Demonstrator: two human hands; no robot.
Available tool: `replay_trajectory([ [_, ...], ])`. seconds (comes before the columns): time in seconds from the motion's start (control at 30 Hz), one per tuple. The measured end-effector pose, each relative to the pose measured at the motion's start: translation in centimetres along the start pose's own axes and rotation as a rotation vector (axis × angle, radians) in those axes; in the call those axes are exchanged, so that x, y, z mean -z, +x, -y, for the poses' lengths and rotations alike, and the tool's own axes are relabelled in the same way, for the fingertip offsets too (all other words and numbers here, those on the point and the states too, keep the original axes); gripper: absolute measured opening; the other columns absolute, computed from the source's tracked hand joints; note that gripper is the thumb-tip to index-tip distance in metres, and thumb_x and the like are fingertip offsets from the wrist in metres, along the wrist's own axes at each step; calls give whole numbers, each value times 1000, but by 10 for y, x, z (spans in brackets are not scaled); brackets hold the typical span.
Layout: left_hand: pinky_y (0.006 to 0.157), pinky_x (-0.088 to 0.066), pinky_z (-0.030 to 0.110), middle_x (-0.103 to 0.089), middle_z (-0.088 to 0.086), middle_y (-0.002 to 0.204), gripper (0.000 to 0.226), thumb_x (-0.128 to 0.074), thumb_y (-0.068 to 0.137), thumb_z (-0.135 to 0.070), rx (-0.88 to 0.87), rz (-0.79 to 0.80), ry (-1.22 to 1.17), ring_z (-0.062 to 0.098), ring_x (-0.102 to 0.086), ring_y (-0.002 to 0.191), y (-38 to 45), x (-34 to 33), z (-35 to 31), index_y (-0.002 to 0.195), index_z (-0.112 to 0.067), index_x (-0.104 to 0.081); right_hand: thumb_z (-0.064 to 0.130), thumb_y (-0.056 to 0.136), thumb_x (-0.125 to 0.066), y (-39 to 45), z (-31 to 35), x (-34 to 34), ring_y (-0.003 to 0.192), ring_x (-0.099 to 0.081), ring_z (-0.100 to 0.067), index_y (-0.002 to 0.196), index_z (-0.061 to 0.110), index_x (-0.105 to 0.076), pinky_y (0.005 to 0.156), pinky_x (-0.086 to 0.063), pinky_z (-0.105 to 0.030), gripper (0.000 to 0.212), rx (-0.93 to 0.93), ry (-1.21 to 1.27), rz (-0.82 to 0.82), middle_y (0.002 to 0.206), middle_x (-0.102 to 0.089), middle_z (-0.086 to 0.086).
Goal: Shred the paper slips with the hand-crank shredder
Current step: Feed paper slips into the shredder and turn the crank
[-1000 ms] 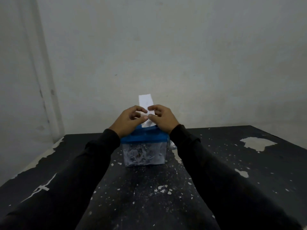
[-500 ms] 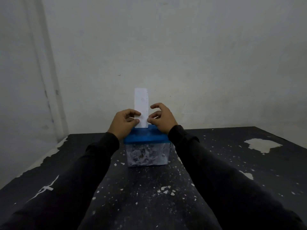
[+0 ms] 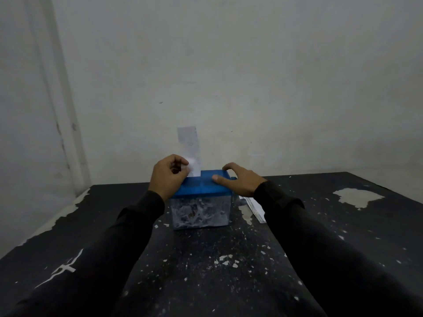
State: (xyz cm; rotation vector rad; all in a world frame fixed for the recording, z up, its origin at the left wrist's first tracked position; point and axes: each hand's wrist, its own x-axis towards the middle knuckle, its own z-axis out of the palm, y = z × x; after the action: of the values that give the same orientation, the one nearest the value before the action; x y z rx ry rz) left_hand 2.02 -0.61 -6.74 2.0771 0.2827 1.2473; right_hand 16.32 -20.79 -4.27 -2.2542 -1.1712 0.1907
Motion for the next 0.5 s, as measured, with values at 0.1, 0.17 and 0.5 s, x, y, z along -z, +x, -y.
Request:
replay_trajectory([
  [0.1, 65, -52, 16, -69, 2, 82, 11, -74, 86, -1, -11, 2, 14, 3, -61, 69, -1, 1, 0, 91, -8, -68, 76, 87, -50, -9, -3, -3, 113, -60, -32, 148, 33, -37, 87, -52, -38, 75, 10, 89, 1, 148, -47, -16],
  [0.17, 66, -51, 15, -68, 2, 83, 11, -74, 86, -1, -23, 13, 35, 4, -61, 71, -1, 2, 0, 92, -8, -68, 75, 86, -53, -12, -3, -5, 96, -66, -28, 147, 33, -39, 72, -58, -37, 76, 5, 124, -22, 138, -54, -14],
  [0.5, 70, -50, 14, -64, -1, 88, 23, -74, 86, 0, -31, 10, 6, -2, -59, 74, -7, -2, -1, 100, -6, -57, 69, 86, -62, -8, -3, 0, 101, -63, -23, 155, 28, -34, 69, -51, -22, 86, 50, 14, -3, 153, -45, -9],
])
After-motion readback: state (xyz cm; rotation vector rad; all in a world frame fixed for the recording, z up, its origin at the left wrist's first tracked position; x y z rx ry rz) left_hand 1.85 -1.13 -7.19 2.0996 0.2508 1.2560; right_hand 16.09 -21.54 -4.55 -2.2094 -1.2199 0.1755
